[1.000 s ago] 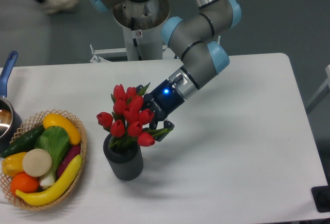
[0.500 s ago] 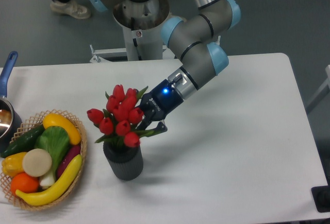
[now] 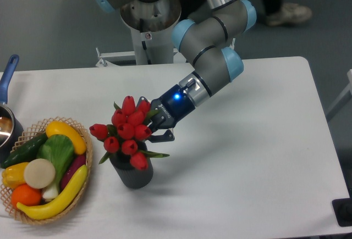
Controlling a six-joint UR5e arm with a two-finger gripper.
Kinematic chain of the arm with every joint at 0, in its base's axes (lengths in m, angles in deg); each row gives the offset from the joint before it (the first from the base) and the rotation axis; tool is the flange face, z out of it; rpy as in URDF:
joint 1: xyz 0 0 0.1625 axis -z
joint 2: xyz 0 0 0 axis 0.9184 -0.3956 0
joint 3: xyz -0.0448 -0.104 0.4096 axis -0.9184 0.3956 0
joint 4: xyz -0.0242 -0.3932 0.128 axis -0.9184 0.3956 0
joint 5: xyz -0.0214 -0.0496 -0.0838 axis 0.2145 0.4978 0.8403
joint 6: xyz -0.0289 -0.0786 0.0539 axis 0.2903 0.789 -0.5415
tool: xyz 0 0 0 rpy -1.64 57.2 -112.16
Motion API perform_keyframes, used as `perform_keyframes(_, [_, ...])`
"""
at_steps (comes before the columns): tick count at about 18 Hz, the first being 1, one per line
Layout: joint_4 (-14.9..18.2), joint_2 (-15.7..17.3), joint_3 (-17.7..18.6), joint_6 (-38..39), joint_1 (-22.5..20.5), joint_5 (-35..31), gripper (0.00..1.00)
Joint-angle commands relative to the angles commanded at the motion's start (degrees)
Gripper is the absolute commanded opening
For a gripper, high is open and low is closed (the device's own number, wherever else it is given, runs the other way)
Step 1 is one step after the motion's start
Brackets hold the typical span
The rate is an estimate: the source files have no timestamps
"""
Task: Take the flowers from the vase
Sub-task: 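Tilt the gripped tulips and begin lifting them out of the vase, then raise the tulip bunch up clear of the black vase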
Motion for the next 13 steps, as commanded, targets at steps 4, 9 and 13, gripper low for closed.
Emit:
perform_keyframes(4, [0.0,0.8,-0.4,1.5,-0.5,2.3,0.20])
perform_keyframes(9, [0.0,5.6,-0.5,9.1,-1.5,1.9,0.20])
perform_keyframes(13, [0.1,10.5,-0.5,16.0,-3.1,1.0,0.20])
